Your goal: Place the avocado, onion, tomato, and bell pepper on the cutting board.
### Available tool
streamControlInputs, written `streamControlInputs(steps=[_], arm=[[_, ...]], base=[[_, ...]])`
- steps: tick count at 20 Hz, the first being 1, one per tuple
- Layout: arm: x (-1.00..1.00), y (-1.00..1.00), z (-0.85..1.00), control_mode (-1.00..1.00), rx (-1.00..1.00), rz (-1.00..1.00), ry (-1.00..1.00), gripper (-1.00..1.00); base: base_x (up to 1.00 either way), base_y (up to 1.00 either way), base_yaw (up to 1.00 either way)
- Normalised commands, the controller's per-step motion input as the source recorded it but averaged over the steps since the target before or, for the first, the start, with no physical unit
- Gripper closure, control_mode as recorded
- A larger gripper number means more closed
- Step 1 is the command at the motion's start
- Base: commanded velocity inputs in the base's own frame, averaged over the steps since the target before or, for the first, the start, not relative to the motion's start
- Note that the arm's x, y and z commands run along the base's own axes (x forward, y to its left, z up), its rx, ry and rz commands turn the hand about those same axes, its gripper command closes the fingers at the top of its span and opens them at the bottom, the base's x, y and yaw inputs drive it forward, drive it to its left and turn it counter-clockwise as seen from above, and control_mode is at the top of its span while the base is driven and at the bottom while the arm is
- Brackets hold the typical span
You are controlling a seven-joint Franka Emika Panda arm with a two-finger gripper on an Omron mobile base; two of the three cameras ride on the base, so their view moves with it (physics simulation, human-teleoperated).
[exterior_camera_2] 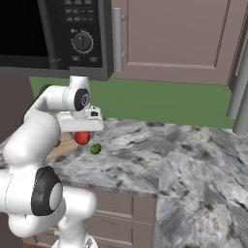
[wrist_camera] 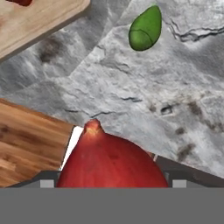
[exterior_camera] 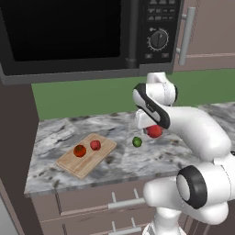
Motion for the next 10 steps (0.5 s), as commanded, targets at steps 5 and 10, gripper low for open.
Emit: streamControlInputs(steps=[5,10], arm=[[-0.03,0.77,0.13,-1.0,0.06,0.15,-0.09,1.0],[0.0,0.77,0.0,-1.0,0.08,0.15,-0.07,1.0]], base=[[0.0,0.0,0.0],[0.0,0.0,0.0]])
